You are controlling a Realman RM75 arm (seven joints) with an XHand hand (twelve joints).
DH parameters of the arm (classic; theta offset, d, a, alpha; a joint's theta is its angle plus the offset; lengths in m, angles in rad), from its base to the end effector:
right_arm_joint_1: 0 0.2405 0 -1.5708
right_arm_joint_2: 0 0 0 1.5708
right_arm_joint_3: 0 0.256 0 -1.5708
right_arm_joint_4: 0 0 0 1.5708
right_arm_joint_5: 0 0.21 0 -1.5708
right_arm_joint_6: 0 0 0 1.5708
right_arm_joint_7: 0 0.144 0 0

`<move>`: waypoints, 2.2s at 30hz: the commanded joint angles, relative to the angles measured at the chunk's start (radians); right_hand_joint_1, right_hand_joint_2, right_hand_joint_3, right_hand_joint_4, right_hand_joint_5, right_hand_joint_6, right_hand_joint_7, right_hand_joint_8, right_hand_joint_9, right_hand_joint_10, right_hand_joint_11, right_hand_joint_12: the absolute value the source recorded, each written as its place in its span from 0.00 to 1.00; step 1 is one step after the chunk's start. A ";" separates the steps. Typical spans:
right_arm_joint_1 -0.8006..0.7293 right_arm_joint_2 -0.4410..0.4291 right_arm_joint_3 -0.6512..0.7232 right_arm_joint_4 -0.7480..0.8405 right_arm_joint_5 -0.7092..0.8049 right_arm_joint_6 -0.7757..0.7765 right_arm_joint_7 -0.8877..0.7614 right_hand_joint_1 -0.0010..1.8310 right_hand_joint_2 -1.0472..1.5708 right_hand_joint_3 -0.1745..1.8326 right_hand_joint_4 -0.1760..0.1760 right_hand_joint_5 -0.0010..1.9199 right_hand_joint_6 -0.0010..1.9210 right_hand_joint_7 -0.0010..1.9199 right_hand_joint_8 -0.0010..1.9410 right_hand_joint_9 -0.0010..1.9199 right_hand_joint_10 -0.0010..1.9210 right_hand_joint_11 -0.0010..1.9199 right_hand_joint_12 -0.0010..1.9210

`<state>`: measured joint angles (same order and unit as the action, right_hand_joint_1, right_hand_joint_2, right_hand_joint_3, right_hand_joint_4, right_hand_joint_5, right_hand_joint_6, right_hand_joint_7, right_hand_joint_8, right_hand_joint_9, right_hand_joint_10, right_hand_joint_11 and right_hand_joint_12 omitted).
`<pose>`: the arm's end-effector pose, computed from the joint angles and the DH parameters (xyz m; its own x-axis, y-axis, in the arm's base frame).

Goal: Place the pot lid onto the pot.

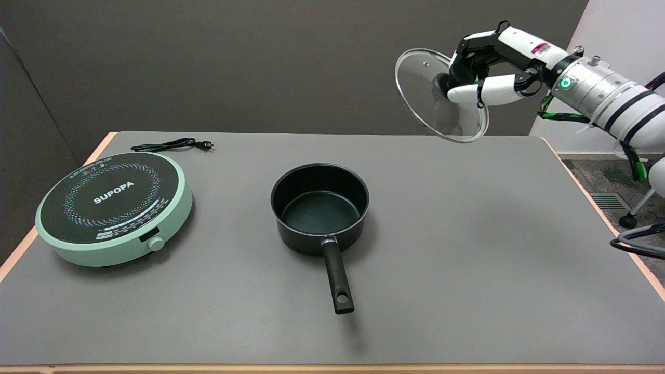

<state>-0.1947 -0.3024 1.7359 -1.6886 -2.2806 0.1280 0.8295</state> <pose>-0.0588 -0.3369 0.4551 0.9088 0.0579 0.4132 -0.4012 -0.1510 0.9035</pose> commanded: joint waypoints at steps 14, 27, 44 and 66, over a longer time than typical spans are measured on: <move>0.729 -0.011 -0.719 0.035 0.001 -0.049 0.005 0.66 0.80 0.22 0.33 0.40 0.67 0.53 0.55 0.46 0.85 0.31 0.75; 1.042 -0.035 -1.130 -0.003 -0.005 -0.052 0.007 0.66 0.79 0.23 0.32 0.40 0.68 0.53 0.55 0.46 0.85 0.33 0.74; 1.667 -0.180 -1.934 0.042 -0.007 -0.063 0.102 0.66 0.79 0.23 0.35 0.40 0.68 0.53 0.54 0.47 0.86 0.36 0.71; 1.816 -0.309 -2.132 0.150 -0.002 -0.107 0.109 0.66 0.79 0.23 0.39 0.40 0.68 0.53 0.55 0.47 0.89 0.35 0.75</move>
<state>1.4233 -0.5019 -0.1305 -1.6189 -2.2863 0.0435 0.9230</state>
